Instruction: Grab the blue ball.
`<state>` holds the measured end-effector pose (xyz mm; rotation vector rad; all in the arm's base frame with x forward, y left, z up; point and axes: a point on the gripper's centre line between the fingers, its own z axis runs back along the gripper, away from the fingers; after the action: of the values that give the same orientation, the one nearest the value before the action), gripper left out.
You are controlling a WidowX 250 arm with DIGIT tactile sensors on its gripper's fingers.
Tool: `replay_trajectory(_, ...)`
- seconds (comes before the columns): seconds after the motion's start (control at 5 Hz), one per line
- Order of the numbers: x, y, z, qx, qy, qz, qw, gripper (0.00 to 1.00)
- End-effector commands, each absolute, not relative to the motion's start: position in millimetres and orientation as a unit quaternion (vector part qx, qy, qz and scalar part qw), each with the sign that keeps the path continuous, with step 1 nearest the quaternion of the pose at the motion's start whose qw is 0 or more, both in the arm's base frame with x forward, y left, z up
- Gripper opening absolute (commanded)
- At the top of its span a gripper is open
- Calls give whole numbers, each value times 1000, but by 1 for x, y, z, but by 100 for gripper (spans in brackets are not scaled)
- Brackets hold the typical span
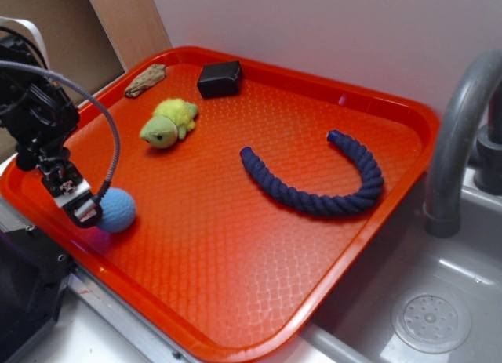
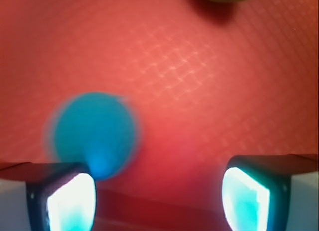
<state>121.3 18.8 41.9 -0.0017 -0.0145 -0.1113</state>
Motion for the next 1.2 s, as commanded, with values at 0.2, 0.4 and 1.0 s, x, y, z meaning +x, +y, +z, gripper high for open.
replay_trajectory(0.2, 141, -6, 45, -30, -55, -108, 992, 100)
replay_trajectory(0.4, 148, -26, 61, -43, -81, -142, 986, 100)
replay_trajectory(1.0, 156, -53, 34, -63, -72, -150, 984, 100)
